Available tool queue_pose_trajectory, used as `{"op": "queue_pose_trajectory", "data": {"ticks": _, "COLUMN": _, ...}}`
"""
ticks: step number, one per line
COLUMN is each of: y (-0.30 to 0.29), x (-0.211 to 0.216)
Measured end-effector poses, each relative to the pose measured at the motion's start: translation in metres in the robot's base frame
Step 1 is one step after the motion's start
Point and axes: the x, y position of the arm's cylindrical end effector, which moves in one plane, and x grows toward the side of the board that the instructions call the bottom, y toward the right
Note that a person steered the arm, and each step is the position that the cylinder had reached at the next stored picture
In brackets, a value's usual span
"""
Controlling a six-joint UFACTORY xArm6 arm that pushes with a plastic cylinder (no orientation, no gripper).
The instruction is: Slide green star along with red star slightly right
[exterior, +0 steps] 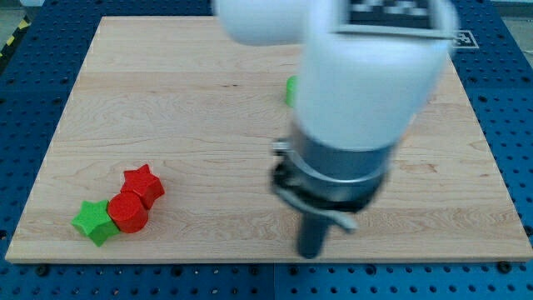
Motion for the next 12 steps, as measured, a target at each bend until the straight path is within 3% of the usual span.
{"op": "queue_pose_trajectory", "data": {"ticks": 2, "y": -0.167, "x": 0.0}}
{"op": "queue_pose_trajectory", "data": {"ticks": 3, "y": -0.217, "x": 0.0}}
{"op": "queue_pose_trajectory", "data": {"ticks": 6, "y": -0.249, "x": -0.005}}
{"op": "queue_pose_trajectory", "data": {"ticks": 12, "y": -0.222, "x": -0.118}}
